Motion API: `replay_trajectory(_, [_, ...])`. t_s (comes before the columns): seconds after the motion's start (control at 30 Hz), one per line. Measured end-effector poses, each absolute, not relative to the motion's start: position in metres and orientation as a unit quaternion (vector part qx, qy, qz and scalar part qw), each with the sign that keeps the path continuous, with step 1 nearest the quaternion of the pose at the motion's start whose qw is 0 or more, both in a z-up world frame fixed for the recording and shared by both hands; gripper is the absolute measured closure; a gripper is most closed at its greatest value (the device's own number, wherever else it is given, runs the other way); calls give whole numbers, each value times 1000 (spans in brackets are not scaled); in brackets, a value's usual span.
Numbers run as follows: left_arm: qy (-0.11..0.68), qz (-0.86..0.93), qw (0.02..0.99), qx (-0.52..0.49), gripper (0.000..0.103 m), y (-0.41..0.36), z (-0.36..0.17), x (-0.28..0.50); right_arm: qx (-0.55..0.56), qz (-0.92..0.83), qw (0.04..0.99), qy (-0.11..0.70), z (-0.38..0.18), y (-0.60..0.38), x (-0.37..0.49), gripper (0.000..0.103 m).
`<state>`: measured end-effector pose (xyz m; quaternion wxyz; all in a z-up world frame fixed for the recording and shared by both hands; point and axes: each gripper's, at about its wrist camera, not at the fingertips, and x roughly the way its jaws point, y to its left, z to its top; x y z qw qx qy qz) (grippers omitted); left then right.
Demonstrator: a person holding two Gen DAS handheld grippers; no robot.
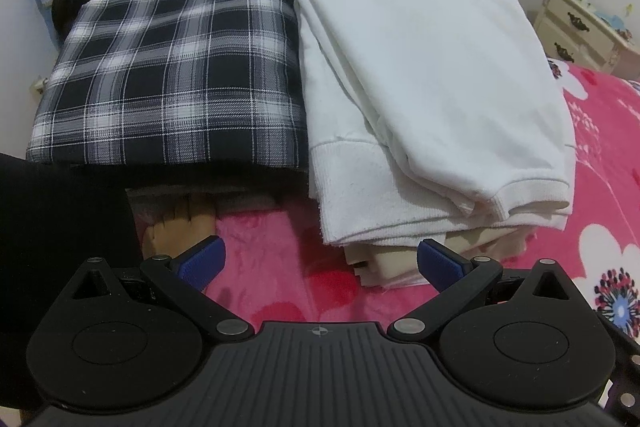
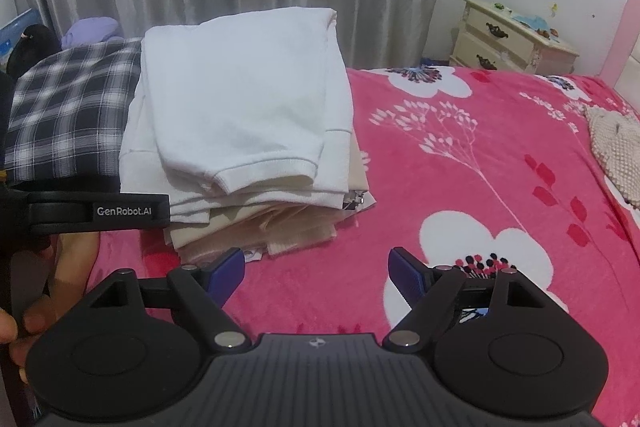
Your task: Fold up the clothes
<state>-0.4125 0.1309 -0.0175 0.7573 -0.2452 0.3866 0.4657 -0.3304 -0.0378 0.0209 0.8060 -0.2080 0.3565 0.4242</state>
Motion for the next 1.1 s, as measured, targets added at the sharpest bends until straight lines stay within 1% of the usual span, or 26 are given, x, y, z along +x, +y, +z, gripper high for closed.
replay_trajectory(0.23, [387, 467, 755, -249, 0, 129, -17, -411, -215, 423, 805, 356, 20, -36, -333, 21])
replay_trajectory(0.3, [390, 457, 762, -243, 0, 146, -19, -418, -216, 423, 805, 356, 19, -36, -333, 21])
replay_trajectory(1.1, [392, 458, 759, -247, 0, 141, -19, -420, -220, 426, 802, 357, 18, -35, -333, 20])
